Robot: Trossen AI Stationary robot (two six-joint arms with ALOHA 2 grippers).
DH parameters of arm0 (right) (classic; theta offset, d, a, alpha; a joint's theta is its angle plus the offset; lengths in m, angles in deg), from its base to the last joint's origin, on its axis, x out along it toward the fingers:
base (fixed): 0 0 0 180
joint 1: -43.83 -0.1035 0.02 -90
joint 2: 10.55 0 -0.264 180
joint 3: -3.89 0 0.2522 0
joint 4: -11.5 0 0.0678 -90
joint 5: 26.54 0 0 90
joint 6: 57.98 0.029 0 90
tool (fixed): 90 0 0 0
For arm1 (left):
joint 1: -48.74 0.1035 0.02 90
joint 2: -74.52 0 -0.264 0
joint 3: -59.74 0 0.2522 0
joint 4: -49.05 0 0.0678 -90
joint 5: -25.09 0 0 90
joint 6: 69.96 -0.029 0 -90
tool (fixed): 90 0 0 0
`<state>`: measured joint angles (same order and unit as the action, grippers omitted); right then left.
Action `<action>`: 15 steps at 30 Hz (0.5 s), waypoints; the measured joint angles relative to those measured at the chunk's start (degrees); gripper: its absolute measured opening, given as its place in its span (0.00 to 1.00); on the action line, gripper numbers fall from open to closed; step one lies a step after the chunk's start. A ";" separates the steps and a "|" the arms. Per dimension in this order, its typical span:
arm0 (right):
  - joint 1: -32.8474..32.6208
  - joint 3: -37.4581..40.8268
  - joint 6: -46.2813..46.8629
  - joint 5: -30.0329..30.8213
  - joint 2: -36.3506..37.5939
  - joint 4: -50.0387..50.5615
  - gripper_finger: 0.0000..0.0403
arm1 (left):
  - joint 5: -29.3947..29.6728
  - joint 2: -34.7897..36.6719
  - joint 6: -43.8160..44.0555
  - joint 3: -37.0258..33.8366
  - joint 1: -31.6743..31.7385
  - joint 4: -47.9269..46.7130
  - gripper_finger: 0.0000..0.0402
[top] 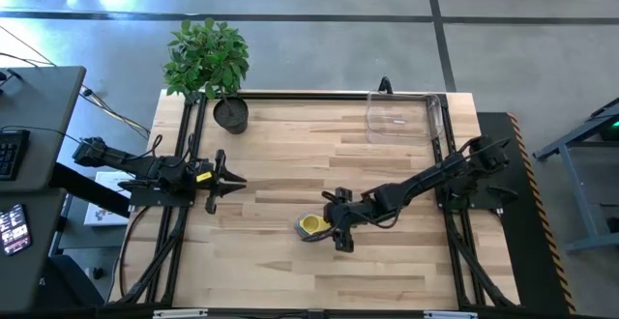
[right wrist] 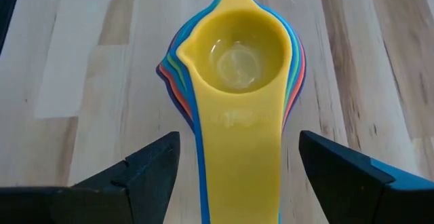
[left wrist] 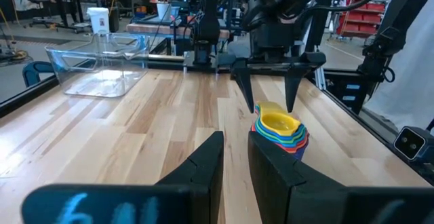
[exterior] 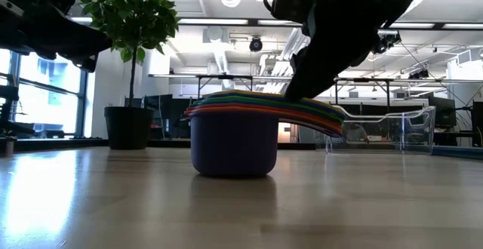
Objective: Nest measuring cups in basket
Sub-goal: Put the nested measuring cups into the transparent bin
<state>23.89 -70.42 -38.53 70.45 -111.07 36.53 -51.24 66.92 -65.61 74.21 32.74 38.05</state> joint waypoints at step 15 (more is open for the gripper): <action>0.43 0.00 0.14 1.98 -2.53 -2.13 0.73 | 0.00 0.00 -0.01 0.00 -0.01 -0.02 0.15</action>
<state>24.32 -70.42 -38.39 72.44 -113.61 34.40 -51.24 66.92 -65.62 74.21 32.73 38.03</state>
